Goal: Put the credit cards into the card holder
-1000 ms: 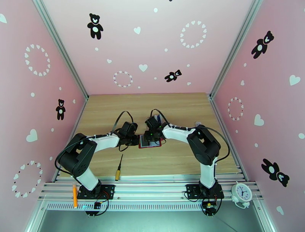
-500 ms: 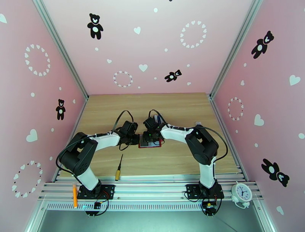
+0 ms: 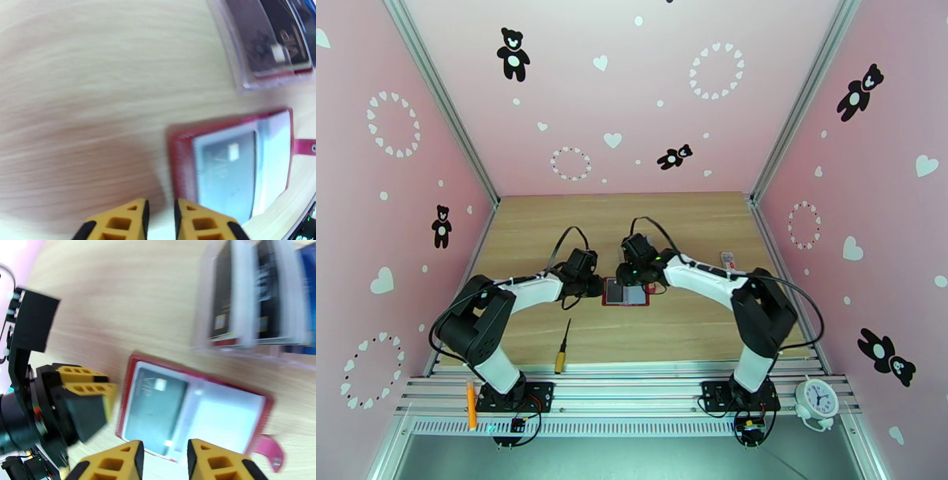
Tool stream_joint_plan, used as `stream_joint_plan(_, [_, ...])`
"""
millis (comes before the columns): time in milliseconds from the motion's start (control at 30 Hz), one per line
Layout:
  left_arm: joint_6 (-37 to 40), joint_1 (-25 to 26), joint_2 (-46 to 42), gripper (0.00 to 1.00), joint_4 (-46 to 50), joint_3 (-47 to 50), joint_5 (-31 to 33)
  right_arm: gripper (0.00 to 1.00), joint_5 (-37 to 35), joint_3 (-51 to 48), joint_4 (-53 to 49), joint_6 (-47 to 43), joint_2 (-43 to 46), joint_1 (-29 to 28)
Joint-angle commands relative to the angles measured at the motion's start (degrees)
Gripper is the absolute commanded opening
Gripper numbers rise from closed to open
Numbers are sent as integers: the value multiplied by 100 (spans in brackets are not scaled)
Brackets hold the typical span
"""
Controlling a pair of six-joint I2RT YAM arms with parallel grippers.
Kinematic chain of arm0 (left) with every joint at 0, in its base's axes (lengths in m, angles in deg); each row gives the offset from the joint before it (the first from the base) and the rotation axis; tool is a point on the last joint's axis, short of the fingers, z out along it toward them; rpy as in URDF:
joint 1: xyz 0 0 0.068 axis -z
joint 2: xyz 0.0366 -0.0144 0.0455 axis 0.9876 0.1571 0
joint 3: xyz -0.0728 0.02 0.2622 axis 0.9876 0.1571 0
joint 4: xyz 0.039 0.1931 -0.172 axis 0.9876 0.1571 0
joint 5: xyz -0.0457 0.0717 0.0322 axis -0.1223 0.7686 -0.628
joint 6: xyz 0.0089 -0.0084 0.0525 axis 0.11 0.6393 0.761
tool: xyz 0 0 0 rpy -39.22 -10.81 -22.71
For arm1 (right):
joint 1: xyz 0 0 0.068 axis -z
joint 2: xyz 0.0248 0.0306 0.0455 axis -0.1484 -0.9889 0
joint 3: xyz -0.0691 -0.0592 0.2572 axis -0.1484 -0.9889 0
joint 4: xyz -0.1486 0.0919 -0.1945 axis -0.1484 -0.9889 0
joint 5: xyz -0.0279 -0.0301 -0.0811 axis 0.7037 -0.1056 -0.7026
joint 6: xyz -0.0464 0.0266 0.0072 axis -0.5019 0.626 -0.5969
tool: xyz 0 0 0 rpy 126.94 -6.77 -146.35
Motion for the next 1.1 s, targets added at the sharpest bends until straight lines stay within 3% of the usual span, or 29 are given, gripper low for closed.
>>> stream_joint_plan(0, [27,-21,-354,27,-199,215,37,36,-43,-245,-254,-321,215,192])
stream_joint_plan(300, [-35,91,-772,31,-1156,572,-998,36,213,-311,6,-374,-65,322])
stream_joint_plan(567, [-104,298,-557,34,-1467,509,-1633,36,335,-329,330,-325,-512,350])
stream_joint_plan(1067, [-172,452,151,36,-1446,172,-1999,37,281,-236,531,-334,-933,438])
